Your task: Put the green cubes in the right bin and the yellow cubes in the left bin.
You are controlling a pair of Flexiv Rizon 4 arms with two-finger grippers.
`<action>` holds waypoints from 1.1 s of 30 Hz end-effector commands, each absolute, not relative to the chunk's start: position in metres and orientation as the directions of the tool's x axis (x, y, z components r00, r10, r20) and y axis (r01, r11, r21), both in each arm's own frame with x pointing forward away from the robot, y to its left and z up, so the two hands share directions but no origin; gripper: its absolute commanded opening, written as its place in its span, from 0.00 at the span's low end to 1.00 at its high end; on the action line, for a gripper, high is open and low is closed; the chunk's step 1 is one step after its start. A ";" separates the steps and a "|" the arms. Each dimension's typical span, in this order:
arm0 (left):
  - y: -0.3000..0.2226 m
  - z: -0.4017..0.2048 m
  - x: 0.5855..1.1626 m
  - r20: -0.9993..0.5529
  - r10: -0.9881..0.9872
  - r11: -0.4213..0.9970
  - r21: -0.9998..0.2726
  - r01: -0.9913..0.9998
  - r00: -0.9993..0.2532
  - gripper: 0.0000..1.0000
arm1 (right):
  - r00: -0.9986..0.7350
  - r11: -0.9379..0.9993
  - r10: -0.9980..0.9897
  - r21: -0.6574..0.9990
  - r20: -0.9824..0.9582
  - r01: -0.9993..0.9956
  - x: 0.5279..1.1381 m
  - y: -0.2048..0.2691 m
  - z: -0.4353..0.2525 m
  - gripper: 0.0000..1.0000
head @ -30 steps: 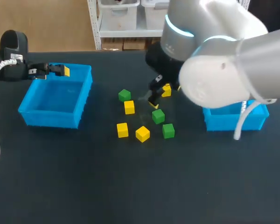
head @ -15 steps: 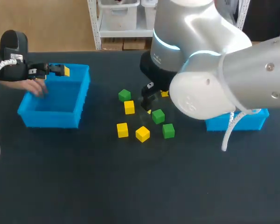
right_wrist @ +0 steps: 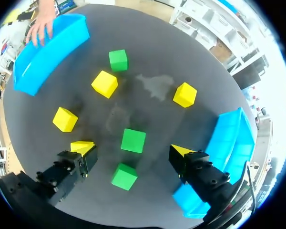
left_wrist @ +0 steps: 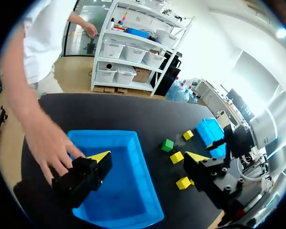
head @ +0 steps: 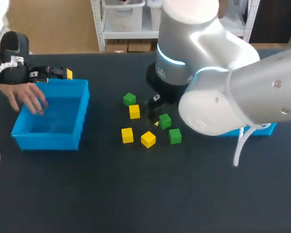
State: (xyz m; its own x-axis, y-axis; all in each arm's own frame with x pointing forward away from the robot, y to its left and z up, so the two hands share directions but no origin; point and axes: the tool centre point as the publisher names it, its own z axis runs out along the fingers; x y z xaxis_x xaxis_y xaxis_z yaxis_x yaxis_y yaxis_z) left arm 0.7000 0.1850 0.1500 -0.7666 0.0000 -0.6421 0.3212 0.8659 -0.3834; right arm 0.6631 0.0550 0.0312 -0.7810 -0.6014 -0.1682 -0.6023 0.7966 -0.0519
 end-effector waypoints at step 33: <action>0.185 0.150 0.700 -0.642 0.000 0.866 -0.383 0.321 -0.767 1.00 | -0.808 0.820 -0.571 -0.059 -0.147 -0.569 0.676 0.063 0.000 0.49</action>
State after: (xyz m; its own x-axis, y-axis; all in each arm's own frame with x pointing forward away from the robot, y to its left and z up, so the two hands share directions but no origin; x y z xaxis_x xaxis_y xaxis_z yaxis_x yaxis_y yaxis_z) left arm 0.7000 0.1850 0.1500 -0.7666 0.0000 -0.6421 0.3212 0.8659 -0.3834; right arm 0.6767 0.0622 0.0003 -0.8069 -0.5723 -0.1464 -0.5705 0.8192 -0.0583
